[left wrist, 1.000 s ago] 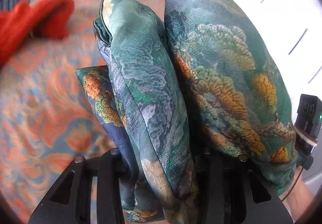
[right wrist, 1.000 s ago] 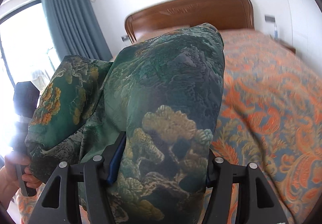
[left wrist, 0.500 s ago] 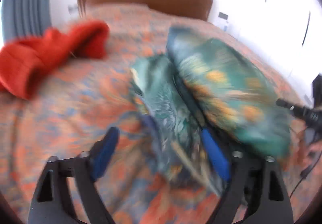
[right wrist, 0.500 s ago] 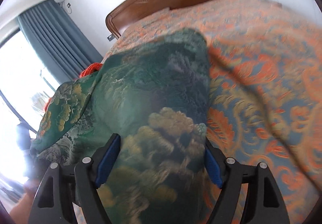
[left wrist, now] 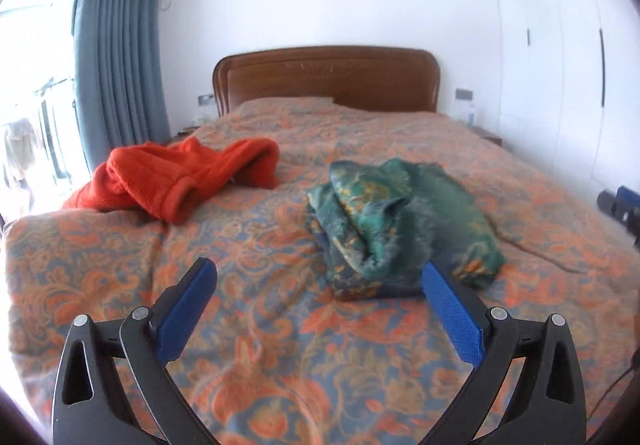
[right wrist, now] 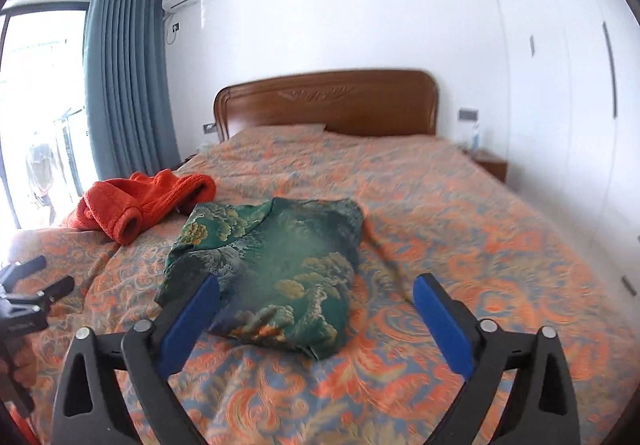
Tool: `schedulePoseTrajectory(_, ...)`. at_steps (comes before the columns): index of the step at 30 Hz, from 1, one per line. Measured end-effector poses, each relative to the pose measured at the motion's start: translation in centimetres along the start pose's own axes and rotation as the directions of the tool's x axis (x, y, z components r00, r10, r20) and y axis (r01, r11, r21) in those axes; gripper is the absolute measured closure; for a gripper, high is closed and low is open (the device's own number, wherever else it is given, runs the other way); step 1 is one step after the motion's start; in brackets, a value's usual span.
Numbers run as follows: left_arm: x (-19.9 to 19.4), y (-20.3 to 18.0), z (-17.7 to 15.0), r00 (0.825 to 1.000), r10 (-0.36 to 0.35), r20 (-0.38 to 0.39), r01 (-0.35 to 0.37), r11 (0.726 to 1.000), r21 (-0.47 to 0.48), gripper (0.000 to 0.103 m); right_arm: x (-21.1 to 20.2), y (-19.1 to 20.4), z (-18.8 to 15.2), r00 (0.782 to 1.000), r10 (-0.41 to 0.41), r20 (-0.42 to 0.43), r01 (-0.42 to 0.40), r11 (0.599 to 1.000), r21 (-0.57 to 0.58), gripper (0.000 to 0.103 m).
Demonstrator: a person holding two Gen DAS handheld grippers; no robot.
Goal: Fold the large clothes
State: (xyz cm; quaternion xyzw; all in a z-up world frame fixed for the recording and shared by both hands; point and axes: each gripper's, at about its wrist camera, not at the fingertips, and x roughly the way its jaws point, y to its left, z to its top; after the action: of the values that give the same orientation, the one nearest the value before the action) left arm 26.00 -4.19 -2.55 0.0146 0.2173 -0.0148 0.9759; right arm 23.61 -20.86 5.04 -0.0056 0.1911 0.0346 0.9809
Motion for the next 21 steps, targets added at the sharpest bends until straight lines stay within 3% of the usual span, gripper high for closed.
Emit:
schedulePoseTrajectory(4,-3.4,-0.6,0.2,1.0,0.013,0.015,-0.013,0.999,-0.032,0.001,-4.7,1.3,-1.6,0.995,-0.099,0.029,0.1,0.993,-0.065,0.002)
schedulePoseTrajectory(11,-6.9,-3.3,-1.2,0.996,0.084,0.025,-0.085,0.996,0.02,0.0,-9.2,1.7,-5.5,0.991,-0.131,-0.025,0.129,0.99,-0.064,0.002)
schedulePoseTrajectory(15,-7.2,-4.0,-2.3,0.992,0.118,-0.049,-0.119,0.993,-0.006,0.0,-10.0,1.5,-6.8,0.99,-0.123,-0.074,0.123,0.992,-0.013,0.002)
schedulePoseTrajectory(21,-7.3,-3.8,-3.5,0.99,0.07,-0.124,-0.075,0.997,-0.032,0.0,-11.3,3.2,-7.5,0.983,-0.145,-0.108,0.142,0.989,-0.033,0.002)
